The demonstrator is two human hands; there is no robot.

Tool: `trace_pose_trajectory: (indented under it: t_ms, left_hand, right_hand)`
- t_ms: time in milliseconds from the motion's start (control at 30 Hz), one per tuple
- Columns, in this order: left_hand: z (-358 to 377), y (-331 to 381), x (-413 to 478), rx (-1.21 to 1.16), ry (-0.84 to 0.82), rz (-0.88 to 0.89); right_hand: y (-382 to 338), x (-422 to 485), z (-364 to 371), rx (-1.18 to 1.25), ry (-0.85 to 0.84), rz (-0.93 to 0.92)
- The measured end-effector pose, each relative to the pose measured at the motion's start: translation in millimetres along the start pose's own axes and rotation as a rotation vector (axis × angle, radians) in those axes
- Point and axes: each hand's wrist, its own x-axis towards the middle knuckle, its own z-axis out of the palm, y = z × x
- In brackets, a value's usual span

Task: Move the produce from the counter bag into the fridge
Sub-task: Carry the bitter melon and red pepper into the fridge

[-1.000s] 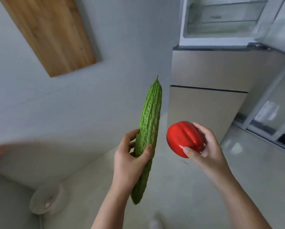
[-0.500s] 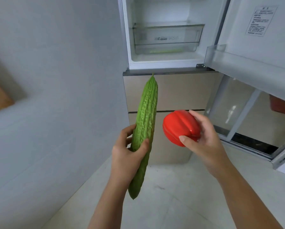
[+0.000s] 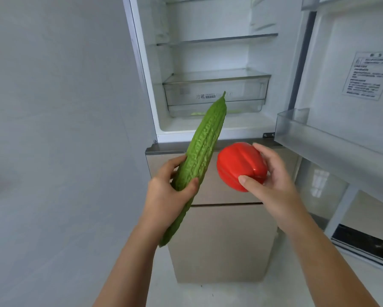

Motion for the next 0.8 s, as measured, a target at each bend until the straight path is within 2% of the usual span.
trace_pose_trajectory:
  t_ms: [233, 367, 533, 800]
  left_hand:
    - [30.0, 11.4, 115.6, 0.155, 0.032, 0.133]
    - [38.7, 11.3, 168.1, 0.226, 0.014, 0.157]
    - [50.6, 6.6, 232.0, 0.288, -0.061, 0.157]
    - [67.2, -11.9, 342.8, 0.295, -0.206, 0.265]
  right_hand:
    - [10.6, 109.1, -18.9, 0.032, -0.062, -0.104]
    - [18.4, 150.2, -22.7, 0.05, -0.029, -0.106]
    - [35.3, 198.9, -19.7, 0.075, 0.033, -0.117]
    - [65.1, 280.5, -0.4, 0.059, 0.141, -0.117]
